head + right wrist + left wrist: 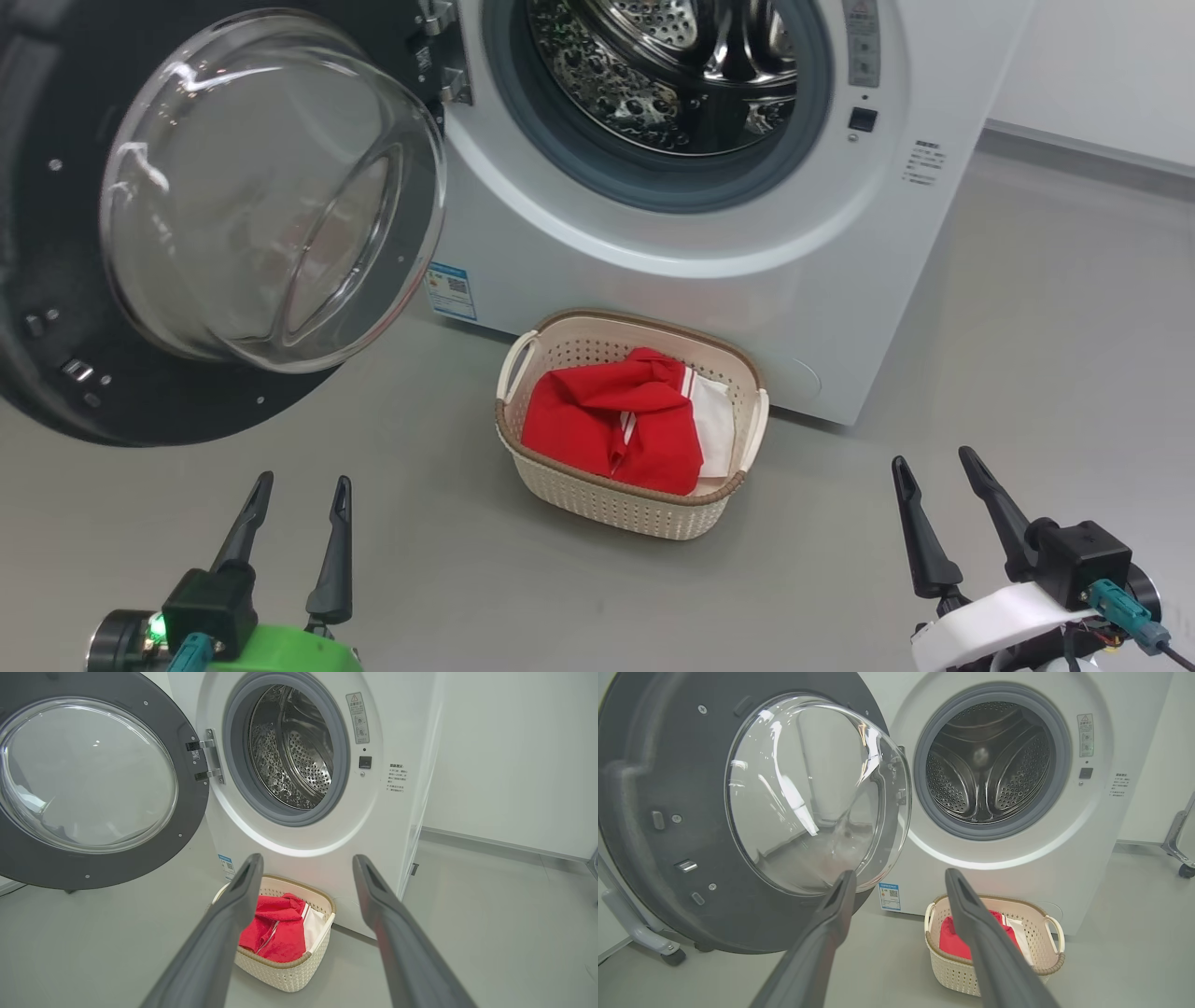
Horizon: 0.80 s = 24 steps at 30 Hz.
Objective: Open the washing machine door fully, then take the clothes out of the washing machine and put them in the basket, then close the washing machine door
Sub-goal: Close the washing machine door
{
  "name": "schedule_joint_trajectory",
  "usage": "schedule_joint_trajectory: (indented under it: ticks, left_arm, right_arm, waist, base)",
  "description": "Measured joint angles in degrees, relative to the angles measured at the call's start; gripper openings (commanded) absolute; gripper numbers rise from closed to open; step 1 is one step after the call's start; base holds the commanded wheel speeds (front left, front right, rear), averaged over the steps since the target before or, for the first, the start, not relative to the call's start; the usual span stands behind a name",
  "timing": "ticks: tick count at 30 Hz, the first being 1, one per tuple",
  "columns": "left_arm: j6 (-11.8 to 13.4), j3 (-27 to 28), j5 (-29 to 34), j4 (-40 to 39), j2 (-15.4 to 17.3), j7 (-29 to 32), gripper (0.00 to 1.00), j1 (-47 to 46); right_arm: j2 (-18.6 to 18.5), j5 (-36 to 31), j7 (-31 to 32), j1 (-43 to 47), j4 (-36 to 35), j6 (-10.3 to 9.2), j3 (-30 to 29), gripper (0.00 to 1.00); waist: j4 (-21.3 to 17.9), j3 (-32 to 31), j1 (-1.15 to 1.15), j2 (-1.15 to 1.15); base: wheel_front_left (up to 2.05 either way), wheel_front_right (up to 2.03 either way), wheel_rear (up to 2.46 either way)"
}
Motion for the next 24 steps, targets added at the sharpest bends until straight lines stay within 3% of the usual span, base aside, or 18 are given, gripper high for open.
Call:
schedule_joint_trajectory:
  ticks: [13,24]
  left_arm:
    - [1.0,3.5,0.0,-1.6,0.0,0.0,1.0,1.1]
    - [1.5,5.0,0.0,-3.1,0.0,0.0,1.0,1.9]
  right_arm:
    - [0.4,0.0,0.0,-0.3,0.1,0.01,4.4,1.0]
    - [0.4,0.1,0.0,-1.7,1.3,0.01,6.2,1.0]
  waist:
    - [8.5,-0.5,0.0,0.0]
    - [9.5,-0.1,0.0,0.0]
  base:
    - [0.0,0.0,0.0]
    - [0.0,0.0,0.0]
